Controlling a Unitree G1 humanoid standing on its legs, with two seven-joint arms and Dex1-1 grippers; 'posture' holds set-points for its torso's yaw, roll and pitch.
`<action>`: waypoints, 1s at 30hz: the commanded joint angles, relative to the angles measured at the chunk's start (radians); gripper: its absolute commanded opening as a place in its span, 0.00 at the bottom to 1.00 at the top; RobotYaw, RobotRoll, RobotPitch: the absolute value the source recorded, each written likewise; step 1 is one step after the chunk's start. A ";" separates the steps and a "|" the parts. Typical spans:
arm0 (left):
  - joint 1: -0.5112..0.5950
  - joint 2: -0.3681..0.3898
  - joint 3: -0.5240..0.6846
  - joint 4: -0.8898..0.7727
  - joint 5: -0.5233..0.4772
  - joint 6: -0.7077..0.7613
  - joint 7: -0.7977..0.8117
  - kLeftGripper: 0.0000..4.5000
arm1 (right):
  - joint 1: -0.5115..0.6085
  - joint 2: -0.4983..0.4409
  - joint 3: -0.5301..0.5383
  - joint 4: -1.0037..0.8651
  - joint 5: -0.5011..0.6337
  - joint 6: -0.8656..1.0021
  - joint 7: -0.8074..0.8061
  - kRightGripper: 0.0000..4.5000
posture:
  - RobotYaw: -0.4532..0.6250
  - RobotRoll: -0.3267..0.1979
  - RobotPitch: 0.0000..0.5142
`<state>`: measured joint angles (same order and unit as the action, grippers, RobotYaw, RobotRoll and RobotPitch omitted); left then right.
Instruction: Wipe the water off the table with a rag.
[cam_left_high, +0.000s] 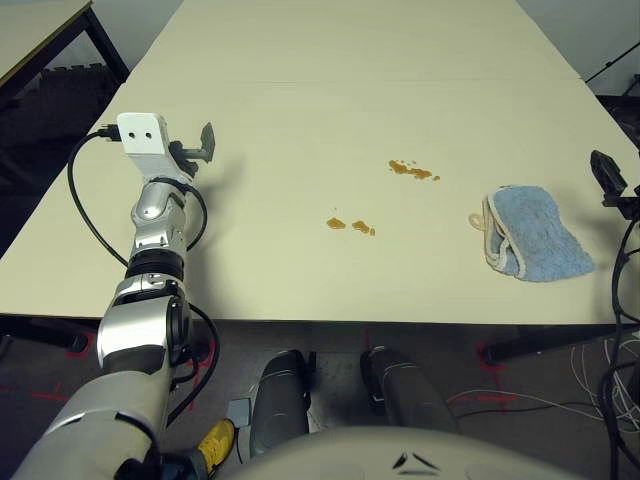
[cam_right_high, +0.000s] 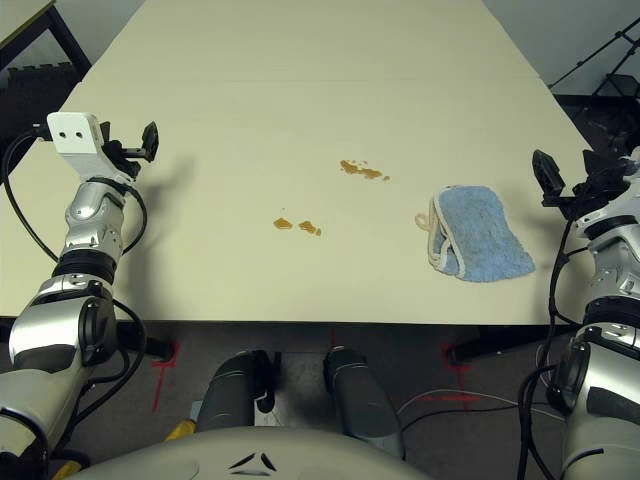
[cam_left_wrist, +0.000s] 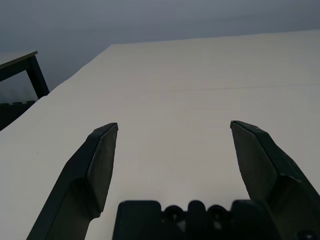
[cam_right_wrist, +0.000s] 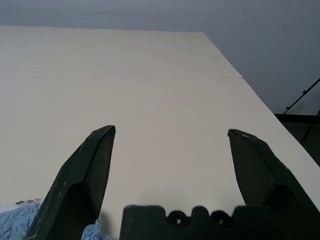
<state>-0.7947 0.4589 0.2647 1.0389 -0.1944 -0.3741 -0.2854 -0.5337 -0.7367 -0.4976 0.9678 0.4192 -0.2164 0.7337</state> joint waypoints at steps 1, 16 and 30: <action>0.007 0.006 0.001 0.025 0.015 0.005 0.001 1.00 | 0.006 -0.003 -0.016 0.008 0.007 -0.008 0.000 0.99 | 0.14 0.62 0.25; -0.043 -0.015 -0.010 0.037 -0.020 0.047 -0.164 1.00 | 0.045 -0.004 -0.024 -0.048 0.020 0.018 -0.004 0.99 | 0.09 0.62 0.28; 0.062 0.018 -0.091 -0.285 -0.157 0.350 -0.818 1.00 | 0.052 -0.008 -0.030 -0.075 0.013 0.053 -0.020 0.99 | 0.09 0.62 0.29</action>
<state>-0.7613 0.4600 0.1925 0.8055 -0.3228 -0.0833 -1.0369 -0.4890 -0.7376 -0.5216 0.9029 0.4291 -0.1725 0.7187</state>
